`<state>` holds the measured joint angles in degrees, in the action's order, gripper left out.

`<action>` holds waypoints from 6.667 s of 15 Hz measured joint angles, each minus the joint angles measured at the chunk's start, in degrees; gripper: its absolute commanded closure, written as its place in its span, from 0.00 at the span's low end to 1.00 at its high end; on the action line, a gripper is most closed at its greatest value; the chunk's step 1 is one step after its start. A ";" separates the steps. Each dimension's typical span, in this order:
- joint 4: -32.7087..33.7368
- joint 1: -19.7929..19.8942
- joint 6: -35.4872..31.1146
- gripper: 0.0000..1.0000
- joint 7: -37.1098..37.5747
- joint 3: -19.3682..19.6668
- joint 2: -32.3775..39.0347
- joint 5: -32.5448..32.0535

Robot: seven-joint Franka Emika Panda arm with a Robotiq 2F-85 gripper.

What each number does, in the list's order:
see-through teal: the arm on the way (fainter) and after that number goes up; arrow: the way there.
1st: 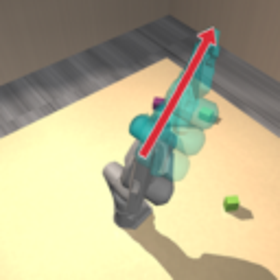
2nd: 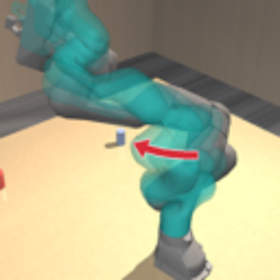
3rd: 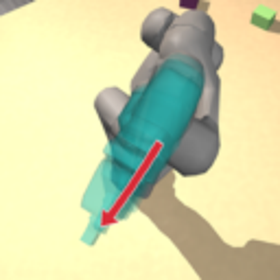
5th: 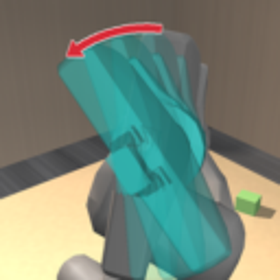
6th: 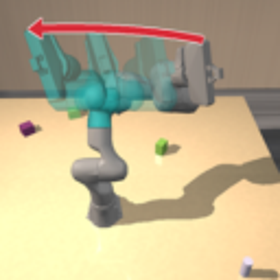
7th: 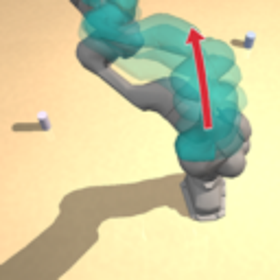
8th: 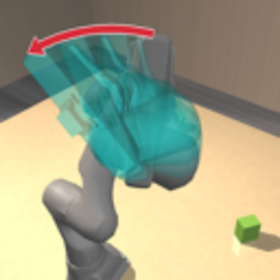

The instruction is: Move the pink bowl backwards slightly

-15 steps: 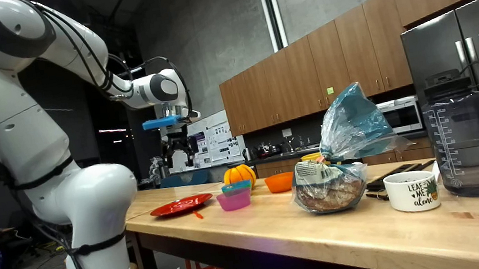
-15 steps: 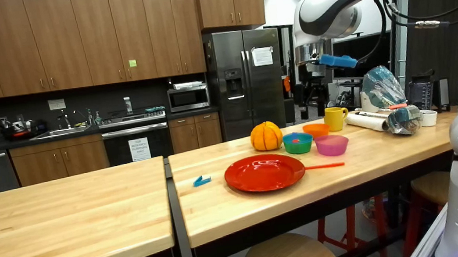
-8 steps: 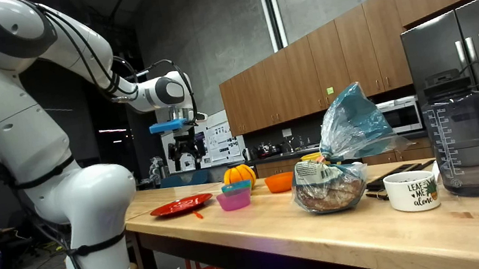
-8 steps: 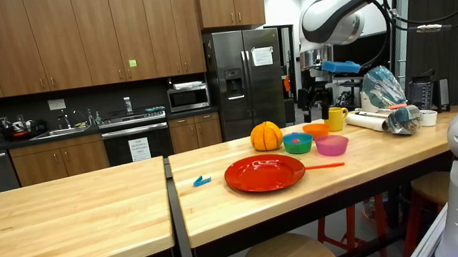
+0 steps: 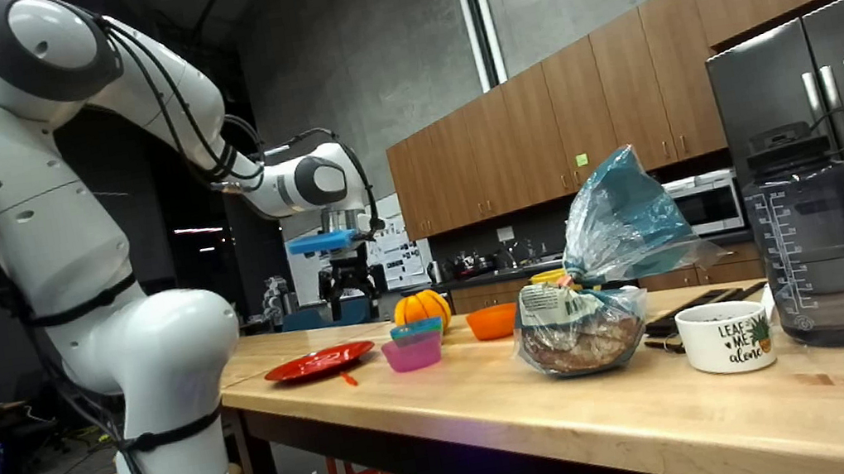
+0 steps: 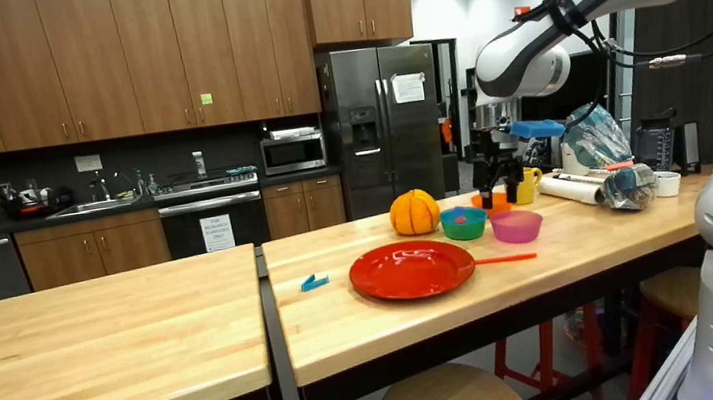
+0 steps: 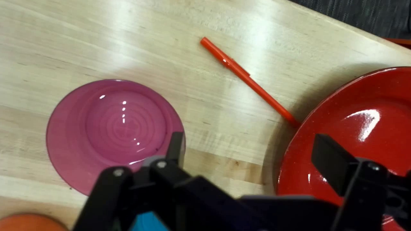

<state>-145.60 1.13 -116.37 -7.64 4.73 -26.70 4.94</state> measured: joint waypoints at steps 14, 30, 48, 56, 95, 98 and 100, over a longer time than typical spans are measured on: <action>-3.07 0.09 -10.05 0.00 -5.43 2.10 3.65 -0.27; -3.44 0.93 -14.95 0.94 -5.35 2.41 7.92 -0.30; -0.71 4.07 -14.45 0.98 0.07 5.11 7.90 2.34; 3.32 6.47 -11.18 0.98 4.63 7.93 8.65 8.00; 4.78 9.22 -9.37 0.00 40.10 3.75 13.70 5.19; 4.45 9.22 -10.29 0.00 42.16 3.50 13.75 3.68; 4.28 9.23 -10.58 0.00 43.11 3.47 13.81 3.10</action>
<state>-141.32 10.36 -126.95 35.47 8.20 -12.89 8.04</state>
